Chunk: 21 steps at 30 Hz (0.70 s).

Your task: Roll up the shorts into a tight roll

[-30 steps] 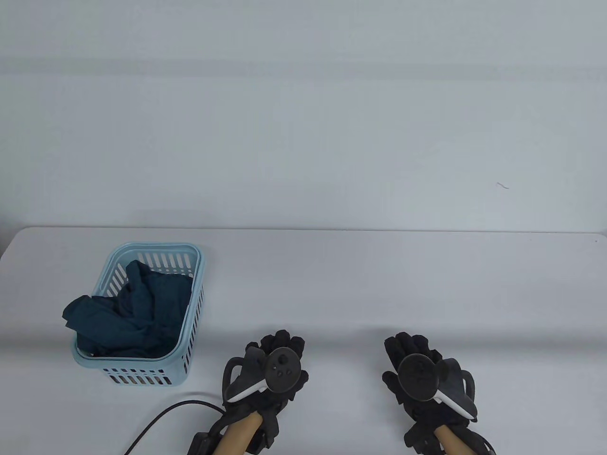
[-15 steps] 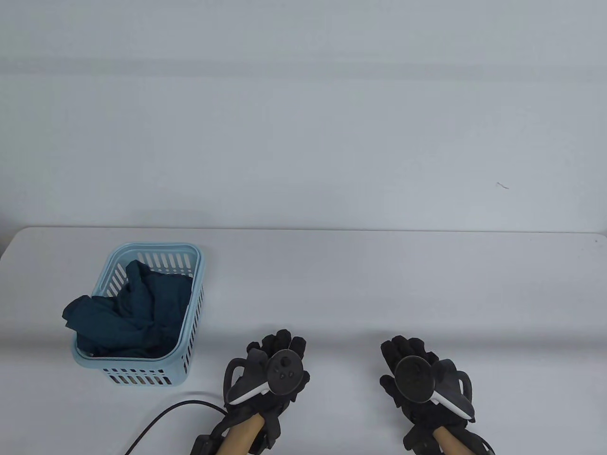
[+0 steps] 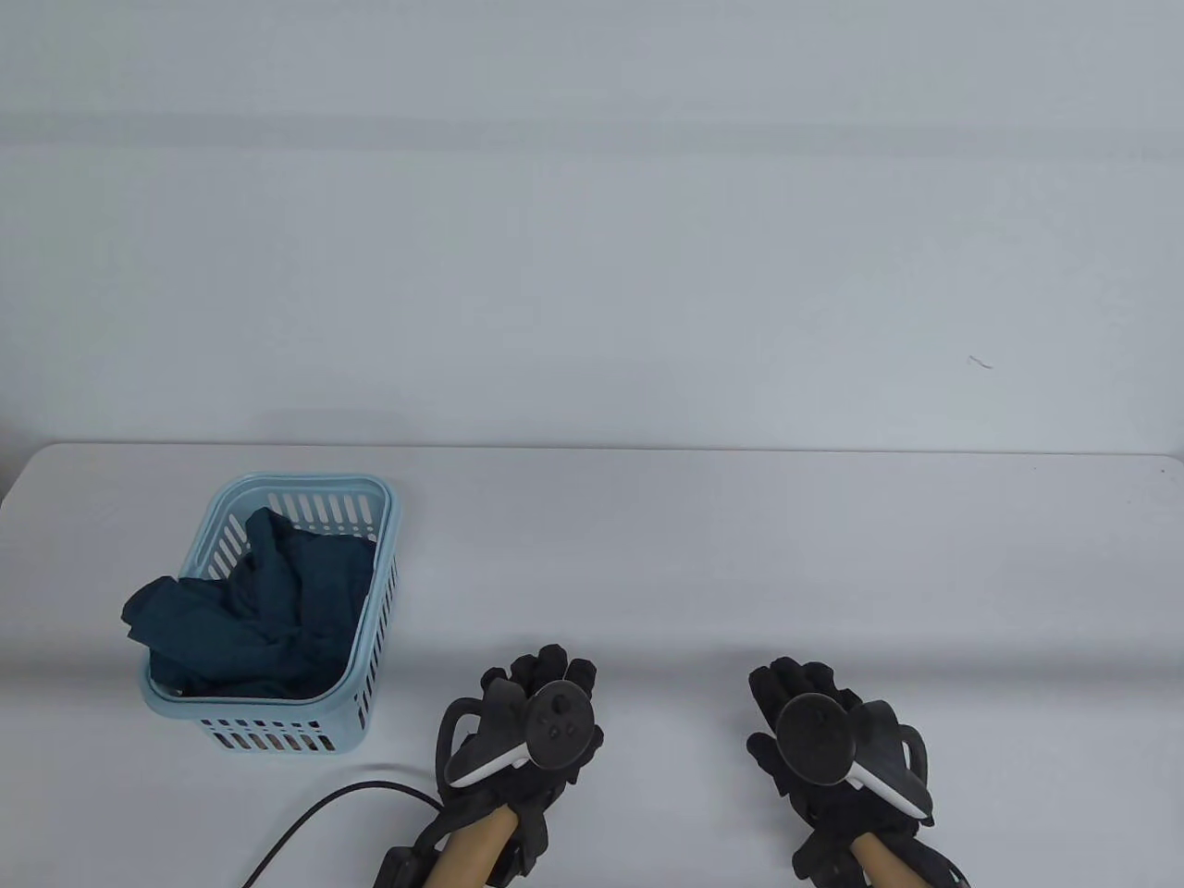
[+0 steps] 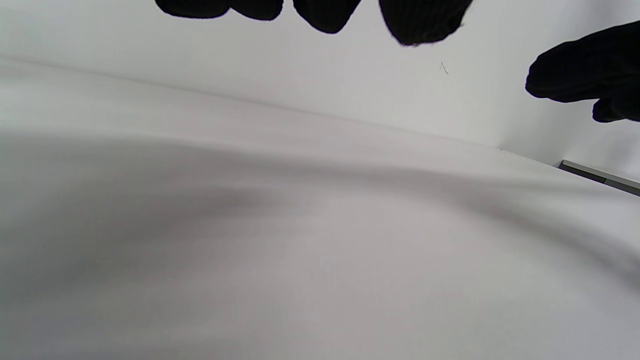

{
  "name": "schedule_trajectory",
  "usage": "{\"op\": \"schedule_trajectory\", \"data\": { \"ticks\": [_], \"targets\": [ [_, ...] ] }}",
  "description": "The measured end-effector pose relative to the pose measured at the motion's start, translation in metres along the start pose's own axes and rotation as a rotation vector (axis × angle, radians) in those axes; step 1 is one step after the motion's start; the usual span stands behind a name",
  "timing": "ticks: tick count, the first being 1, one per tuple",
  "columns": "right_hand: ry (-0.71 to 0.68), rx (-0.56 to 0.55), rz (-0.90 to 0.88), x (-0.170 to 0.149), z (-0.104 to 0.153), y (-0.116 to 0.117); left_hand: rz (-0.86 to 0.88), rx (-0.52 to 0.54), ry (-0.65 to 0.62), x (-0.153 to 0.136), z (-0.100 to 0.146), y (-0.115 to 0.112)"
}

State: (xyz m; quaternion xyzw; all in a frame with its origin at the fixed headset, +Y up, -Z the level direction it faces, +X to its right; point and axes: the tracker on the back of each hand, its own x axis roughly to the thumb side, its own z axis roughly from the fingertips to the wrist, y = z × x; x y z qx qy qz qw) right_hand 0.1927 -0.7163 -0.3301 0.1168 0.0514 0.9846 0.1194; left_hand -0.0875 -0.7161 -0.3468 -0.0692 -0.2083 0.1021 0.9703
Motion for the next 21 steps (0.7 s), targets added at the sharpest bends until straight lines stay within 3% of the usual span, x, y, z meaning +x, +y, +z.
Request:
{"op": "schedule_trajectory", "data": {
  "ticks": [10, 21],
  "targets": [
    [-0.006, -0.001, -0.001, -0.002, 0.002, -0.002, -0.043, 0.08, 0.067, -0.012, 0.001, 0.04],
    [-0.011, 0.01, 0.002, -0.001, 0.002, 0.0, -0.112, 0.109, 0.297, -0.081, 0.018, 0.121]
  ]
}}
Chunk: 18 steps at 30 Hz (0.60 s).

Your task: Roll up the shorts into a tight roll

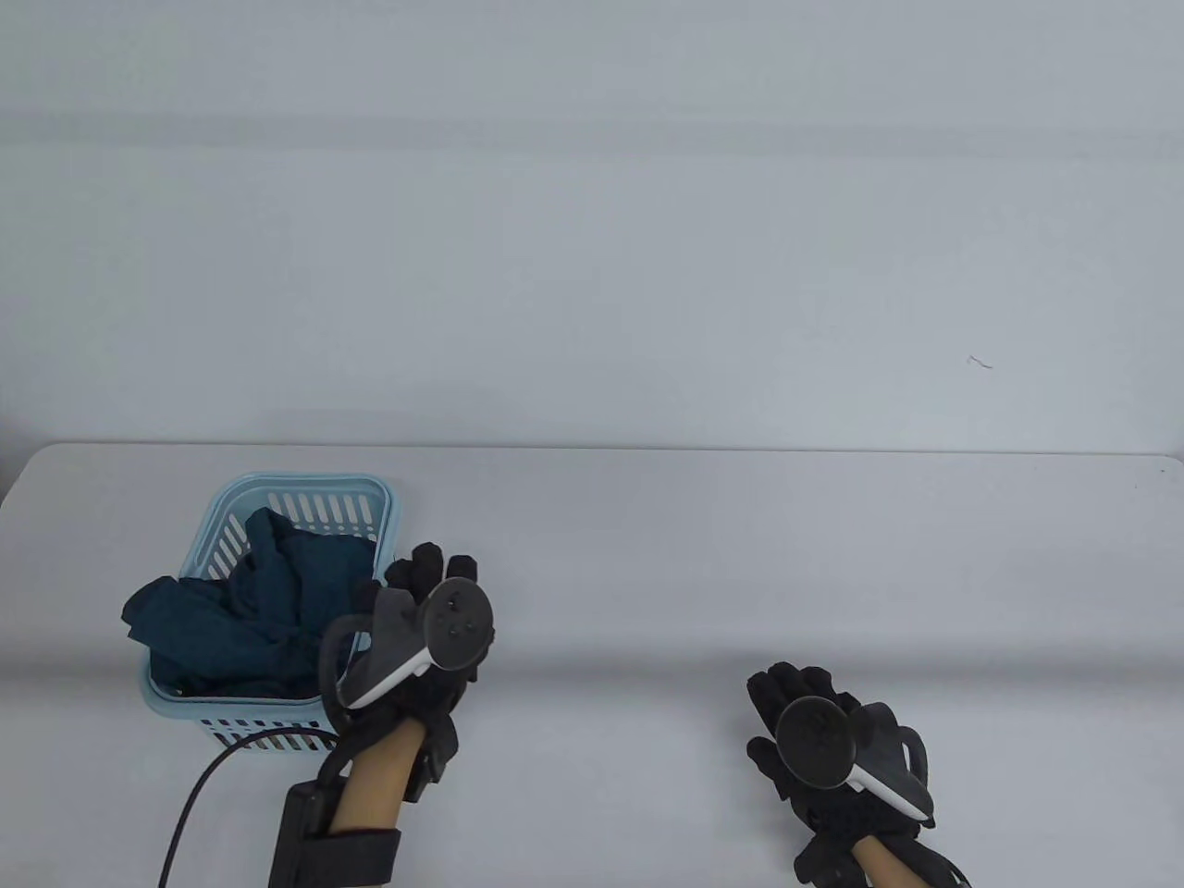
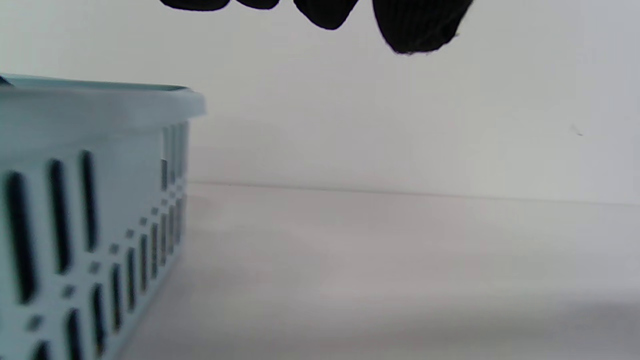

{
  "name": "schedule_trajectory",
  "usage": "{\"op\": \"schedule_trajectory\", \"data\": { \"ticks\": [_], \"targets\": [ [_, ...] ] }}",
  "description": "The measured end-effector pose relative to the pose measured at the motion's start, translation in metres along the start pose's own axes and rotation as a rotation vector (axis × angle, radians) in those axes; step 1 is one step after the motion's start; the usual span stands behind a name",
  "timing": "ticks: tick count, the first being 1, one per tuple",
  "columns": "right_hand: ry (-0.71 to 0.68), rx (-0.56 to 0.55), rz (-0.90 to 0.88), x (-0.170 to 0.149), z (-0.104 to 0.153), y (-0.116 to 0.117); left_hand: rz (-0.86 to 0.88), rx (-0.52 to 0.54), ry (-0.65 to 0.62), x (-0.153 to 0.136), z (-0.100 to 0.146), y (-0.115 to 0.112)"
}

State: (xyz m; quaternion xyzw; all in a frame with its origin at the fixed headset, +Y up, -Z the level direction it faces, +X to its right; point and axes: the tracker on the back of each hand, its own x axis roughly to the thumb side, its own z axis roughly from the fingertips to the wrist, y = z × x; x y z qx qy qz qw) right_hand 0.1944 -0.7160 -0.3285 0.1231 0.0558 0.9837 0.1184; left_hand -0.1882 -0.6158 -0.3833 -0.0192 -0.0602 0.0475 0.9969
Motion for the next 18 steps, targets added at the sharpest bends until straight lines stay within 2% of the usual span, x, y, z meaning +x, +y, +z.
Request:
{"op": "schedule_trajectory", "data": {
  "ticks": [8, 13, 18],
  "targets": [
    [0.0, 0.006, -0.014, -0.001, -0.001, 0.002, -0.064, -0.135, 0.154, -0.068, -0.002, 0.018],
    [0.003, 0.01, -0.015, -0.001, -0.001, 0.003, -0.053, -0.186, 0.2, -0.09, -0.014, 0.016],
    [0.006, 0.024, 0.0, -0.001, -0.001, 0.002, -0.028, -0.246, 0.251, -0.106, -0.039, 0.015]
  ]
}}
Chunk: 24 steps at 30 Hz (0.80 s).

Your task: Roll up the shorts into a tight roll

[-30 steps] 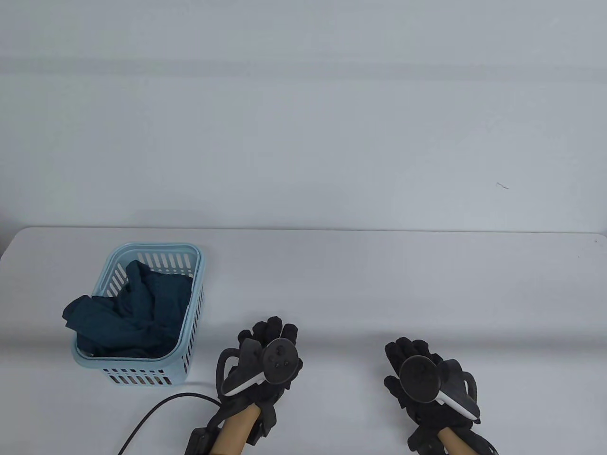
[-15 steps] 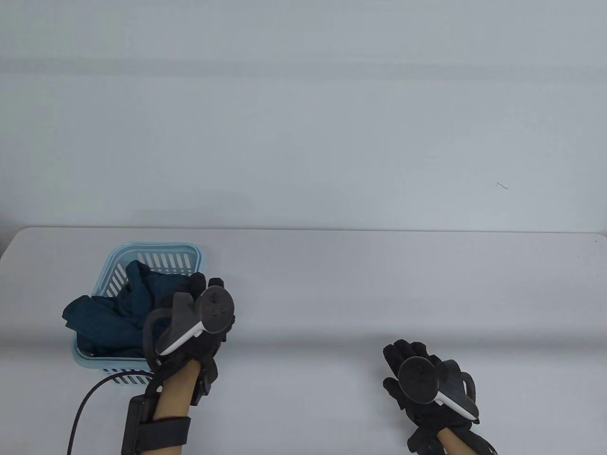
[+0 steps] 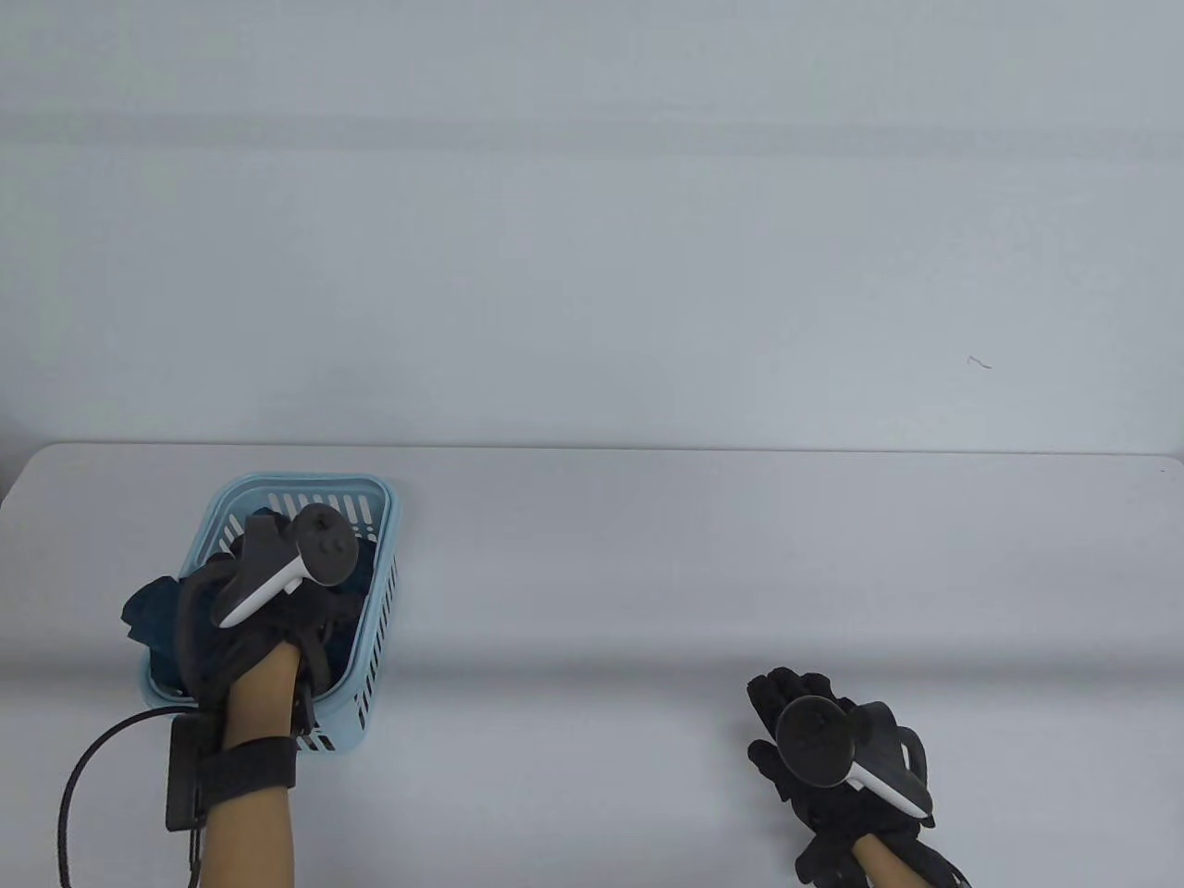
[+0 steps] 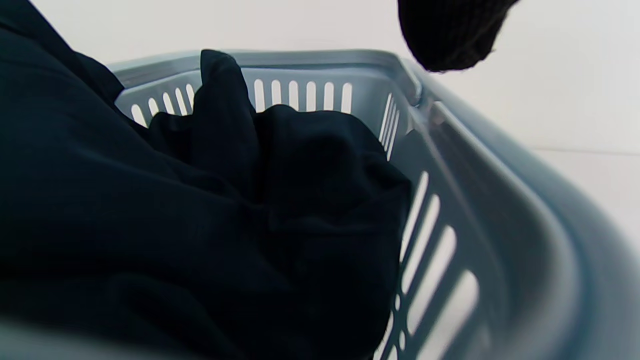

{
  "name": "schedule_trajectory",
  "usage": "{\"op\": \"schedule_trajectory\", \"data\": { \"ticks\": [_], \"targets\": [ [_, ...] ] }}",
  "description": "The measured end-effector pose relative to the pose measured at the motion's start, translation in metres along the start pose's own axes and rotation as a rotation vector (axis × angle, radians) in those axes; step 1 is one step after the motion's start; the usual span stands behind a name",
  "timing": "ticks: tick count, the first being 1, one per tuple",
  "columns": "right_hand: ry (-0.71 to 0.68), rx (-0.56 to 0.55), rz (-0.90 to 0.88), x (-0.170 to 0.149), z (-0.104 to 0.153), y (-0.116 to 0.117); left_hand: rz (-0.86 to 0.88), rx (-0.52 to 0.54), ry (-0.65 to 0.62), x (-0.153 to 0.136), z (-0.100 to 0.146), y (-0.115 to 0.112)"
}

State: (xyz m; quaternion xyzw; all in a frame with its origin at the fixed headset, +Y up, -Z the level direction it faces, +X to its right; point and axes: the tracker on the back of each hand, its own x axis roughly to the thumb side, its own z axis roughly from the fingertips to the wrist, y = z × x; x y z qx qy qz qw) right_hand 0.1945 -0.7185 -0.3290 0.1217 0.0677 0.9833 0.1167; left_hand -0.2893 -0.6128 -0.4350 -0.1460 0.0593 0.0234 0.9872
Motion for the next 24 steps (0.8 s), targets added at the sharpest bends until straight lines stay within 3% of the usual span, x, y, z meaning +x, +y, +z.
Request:
{"op": "schedule_trajectory", "data": {
  "ticks": [9, 14, 18, 24],
  "targets": [
    [0.004, 0.015, -0.022, 0.0, -0.002, 0.0, -0.035, -0.144, 0.075, -0.002, -0.046, -0.004],
    [0.007, 0.016, -0.025, 0.0, -0.003, 0.0, -0.061, -0.218, 0.114, -0.005, -0.065, -0.022],
    [0.003, 0.029, -0.031, 0.0, -0.004, 0.001, -0.092, -0.347, 0.166, -0.01, -0.076, -0.036],
    [0.006, 0.047, -0.033, -0.002, -0.004, 0.001, -0.053, -0.261, 0.133, -0.011, -0.075, -0.038]
  ]
}}
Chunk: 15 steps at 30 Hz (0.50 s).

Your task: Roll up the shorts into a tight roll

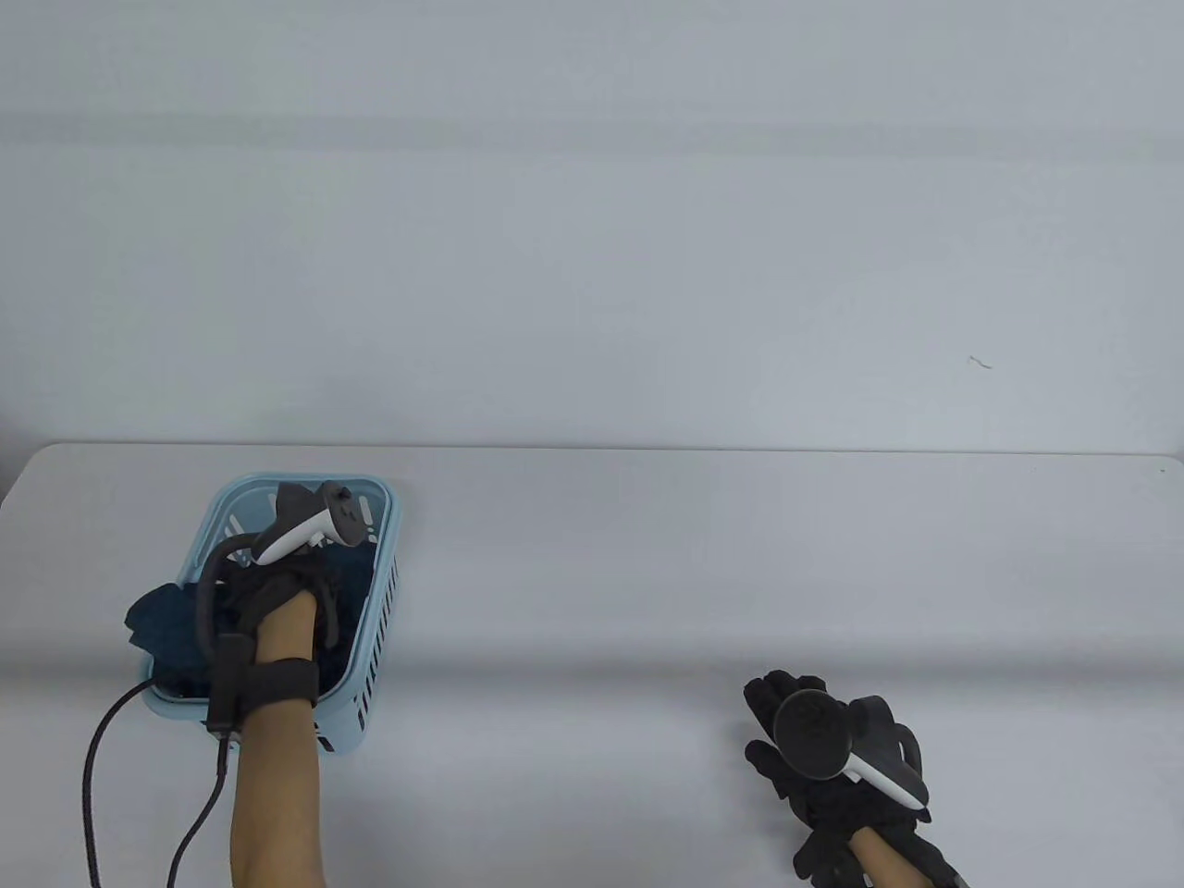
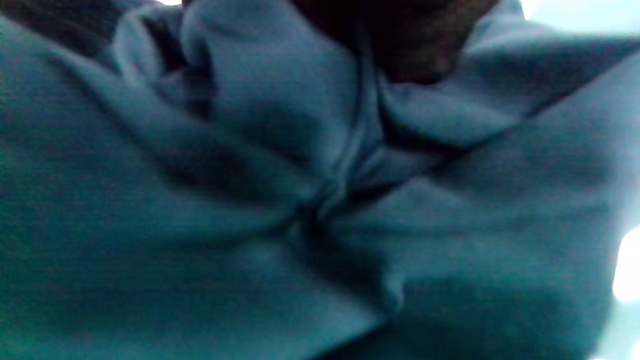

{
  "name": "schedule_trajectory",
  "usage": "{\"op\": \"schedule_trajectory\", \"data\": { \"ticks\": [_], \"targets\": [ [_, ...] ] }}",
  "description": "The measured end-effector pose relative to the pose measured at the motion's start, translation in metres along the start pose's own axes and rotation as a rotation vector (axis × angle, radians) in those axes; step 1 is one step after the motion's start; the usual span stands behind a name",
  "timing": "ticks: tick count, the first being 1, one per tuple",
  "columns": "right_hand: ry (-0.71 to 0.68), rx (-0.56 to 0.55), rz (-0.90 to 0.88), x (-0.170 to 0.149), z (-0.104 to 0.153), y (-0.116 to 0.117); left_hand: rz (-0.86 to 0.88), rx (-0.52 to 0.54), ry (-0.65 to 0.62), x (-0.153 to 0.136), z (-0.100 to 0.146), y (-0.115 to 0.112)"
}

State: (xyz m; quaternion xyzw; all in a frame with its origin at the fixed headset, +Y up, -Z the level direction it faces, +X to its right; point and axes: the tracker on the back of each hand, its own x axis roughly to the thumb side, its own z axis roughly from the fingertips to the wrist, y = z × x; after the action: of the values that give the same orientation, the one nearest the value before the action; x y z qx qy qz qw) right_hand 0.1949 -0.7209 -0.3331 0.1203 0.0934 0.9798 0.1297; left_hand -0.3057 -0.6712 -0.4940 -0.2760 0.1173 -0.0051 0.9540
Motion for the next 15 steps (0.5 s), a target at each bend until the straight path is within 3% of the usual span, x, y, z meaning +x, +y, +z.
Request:
{"op": "schedule_trajectory", "data": {
  "ticks": [3, 6, 15],
  "targets": [
    [0.001, 0.002, -0.003, -0.001, 0.0, 0.0, -0.017, 0.03, -0.011, -0.001, 0.005, 0.0],
    [0.003, 0.004, -0.004, -0.001, -0.001, 0.0, -0.014, 0.156, -0.017, -0.005, 0.019, 0.009],
    [0.003, -0.008, -0.014, -0.001, 0.001, -0.004, 0.264, 0.431, -0.093, -0.032, 0.093, 0.055]
  ]
}}
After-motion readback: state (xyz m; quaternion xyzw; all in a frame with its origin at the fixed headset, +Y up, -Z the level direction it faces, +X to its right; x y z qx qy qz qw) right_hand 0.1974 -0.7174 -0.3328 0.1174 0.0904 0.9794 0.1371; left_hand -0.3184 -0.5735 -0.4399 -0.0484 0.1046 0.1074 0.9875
